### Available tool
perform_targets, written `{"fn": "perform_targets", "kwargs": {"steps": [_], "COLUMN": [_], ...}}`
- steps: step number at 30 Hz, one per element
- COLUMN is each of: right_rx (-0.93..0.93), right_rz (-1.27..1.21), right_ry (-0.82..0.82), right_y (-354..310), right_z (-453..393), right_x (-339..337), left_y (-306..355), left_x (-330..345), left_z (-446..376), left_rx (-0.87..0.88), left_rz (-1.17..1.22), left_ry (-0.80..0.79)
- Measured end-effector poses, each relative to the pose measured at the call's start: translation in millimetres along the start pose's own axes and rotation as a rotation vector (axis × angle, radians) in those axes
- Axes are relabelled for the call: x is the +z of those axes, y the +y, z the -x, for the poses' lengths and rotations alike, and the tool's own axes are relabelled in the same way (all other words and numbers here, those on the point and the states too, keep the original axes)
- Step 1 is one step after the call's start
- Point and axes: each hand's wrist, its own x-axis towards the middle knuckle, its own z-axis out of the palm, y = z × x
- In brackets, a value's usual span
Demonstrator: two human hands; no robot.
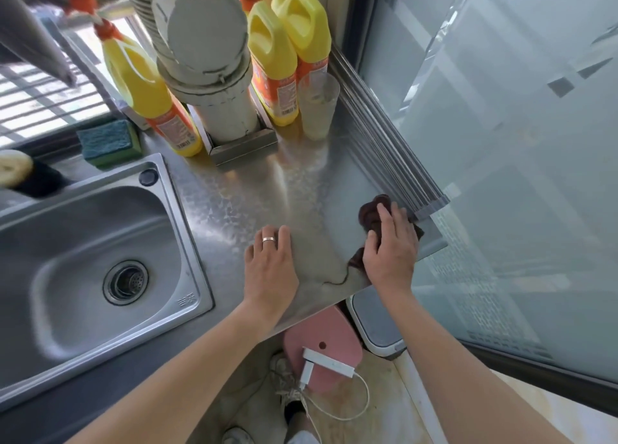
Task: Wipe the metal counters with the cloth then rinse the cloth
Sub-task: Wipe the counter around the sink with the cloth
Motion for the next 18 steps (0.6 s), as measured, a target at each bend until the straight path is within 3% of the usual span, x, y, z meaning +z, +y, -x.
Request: {"fn": "perform_targets", "kwargs": {"steps": [4, 9, 11, 13, 16, 18], "right_rx": [-0.034, -0.538, -0.623, -0.528, -0.089, 0.080], "right_rz": [-0.059, -0.094, -0.104, -0.087, -0.052, -0.048], "right_ry": [-0.089, -0.372, -0.383, -0.244, 0.042, 0.113], "right_y": [-44, -82, -79, -69, -62, -70], "right_z": [-20, -37, -42, -50, -69, -85], "right_x": [26, 48, 47, 43, 42, 45], "left_y": [-23, -45, -51, -57, -63, -66], "left_x": [-6, -14, -18, -21, -23, -23], "left_z": [1, -2, -5, -9, -14, -16], "left_rx": [-0.079, -0.132, -0.138, -0.148, -0.172, -0.179], "left_rz": [0.011, 0.023, 0.027, 0.033, 0.049, 0.060], "left_ry": [-0.010, 0.011, 0.023, 0.023, 0.025, 0.020]}}
